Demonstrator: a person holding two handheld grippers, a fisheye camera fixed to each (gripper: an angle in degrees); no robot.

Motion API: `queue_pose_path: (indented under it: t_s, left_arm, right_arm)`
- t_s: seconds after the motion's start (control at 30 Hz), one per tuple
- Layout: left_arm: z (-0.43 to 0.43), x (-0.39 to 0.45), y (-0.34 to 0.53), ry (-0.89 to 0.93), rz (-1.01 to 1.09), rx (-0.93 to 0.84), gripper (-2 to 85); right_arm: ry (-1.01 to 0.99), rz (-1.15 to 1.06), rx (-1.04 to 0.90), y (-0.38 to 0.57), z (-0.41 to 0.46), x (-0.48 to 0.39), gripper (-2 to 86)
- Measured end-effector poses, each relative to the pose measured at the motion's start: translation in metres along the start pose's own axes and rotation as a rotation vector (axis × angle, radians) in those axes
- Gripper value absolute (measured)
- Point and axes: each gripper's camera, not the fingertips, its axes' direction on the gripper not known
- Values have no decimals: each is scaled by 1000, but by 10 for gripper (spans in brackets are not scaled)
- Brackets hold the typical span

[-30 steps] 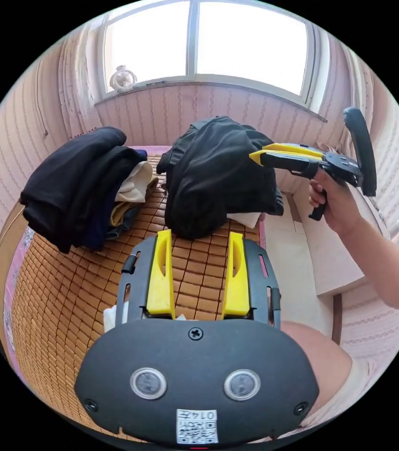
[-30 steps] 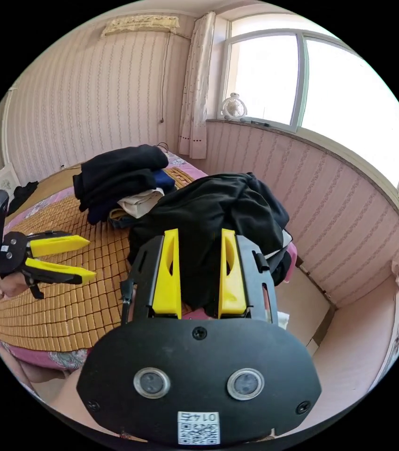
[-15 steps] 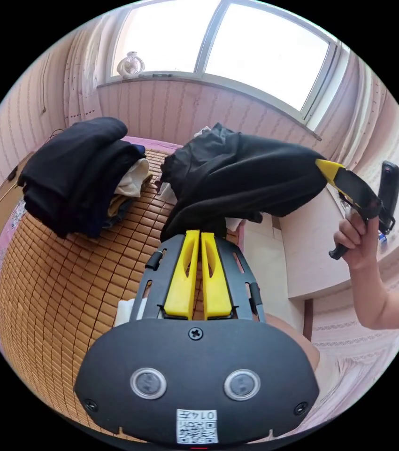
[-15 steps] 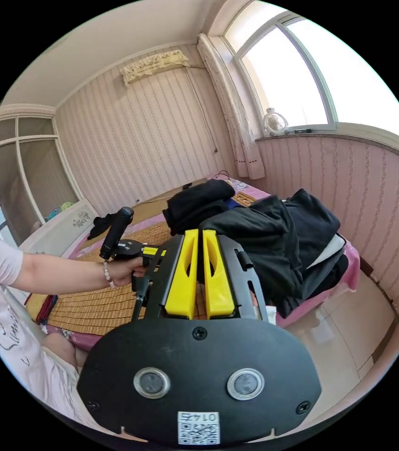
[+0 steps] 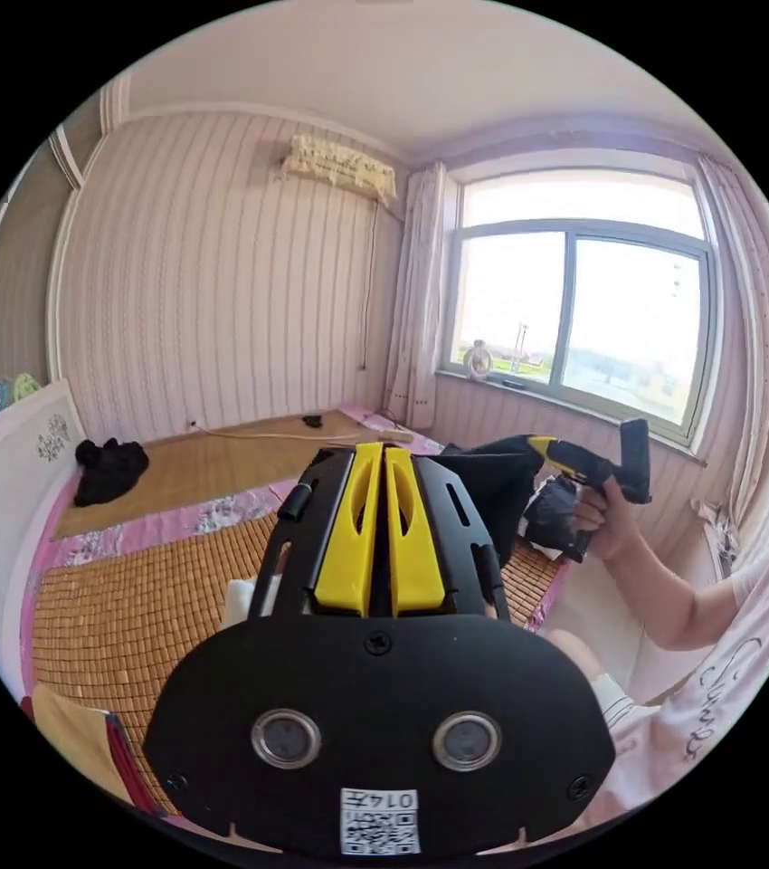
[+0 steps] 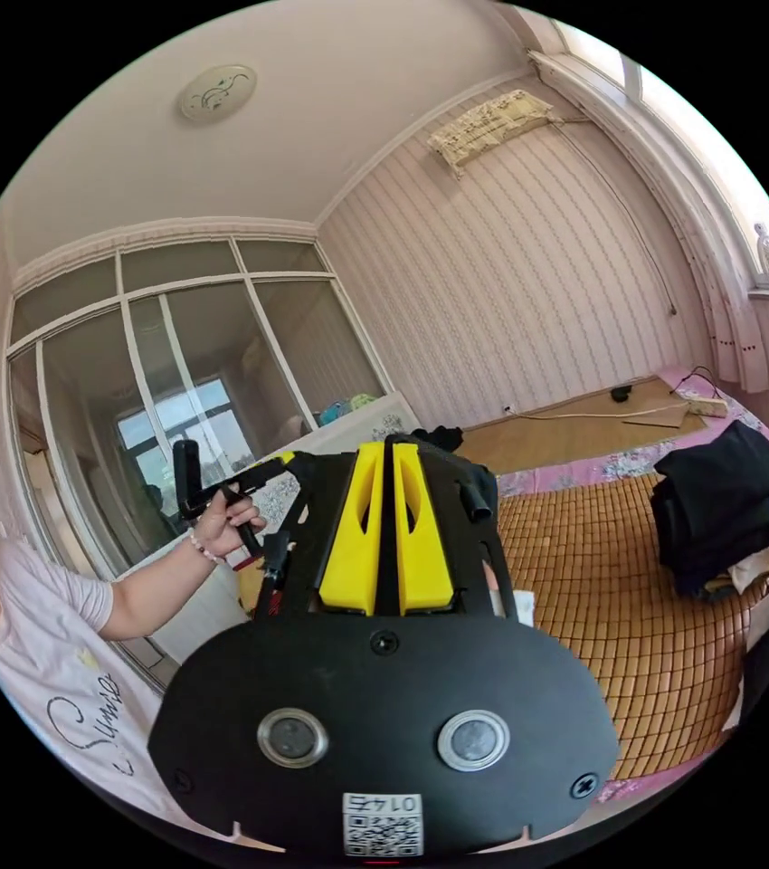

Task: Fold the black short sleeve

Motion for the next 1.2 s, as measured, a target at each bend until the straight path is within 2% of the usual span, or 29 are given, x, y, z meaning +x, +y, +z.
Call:
queue_pose_path:
  t_s: [0.07,0.13,0.23,0.3,0.33,0.4,0.47,0.67,0.73,0.8,0.97,1.1,1.2]
  left_arm:
    - [-26,-2,5,-49,-13,23,-9]
    - [-35,0,27,-13,-13,-3,-8]
    - [-12,10,95,80,-28,-159,1]
    - [26,21,168,144,-105,-283,49]
    - [36,22,185,185,-145,-323,57]
    - [67,23,242,359,-278,-549,74]
    - [72,21,262,368,-316,-666,75]
    - [42,-27,260,124,-284,-631,74]
    - [39,-52,259,27,-308,-621,73]
    - [41,-83,259,-94,-317,-617,71]
    - [67,-141,254,-197,-379,-669,69]
    - [103,-173,245,-264,-377,-723,79]
    - [126,-188,241,-276,-400,-759,90]
  right_arm:
    - [18,26,-48,-4,22,2,8]
    - [68,37,-156,4,42,11,7]
    - [268,105,-343,44,66,45,5]
    - [423,262,-394,77,64,75,2]
    - [424,294,-393,83,63,79,2]
    - [369,361,-431,102,66,89,4]
    - [366,354,-515,108,79,89,9]
    - [385,165,-865,119,158,65,69]
    - [355,152,-943,126,183,57,82]
    - [299,49,-1071,135,219,39,91]
    - [311,-259,-1160,136,269,-3,98]
    - [354,-291,-1191,129,297,1,93]
    - [450,-298,-1258,129,302,22,22]
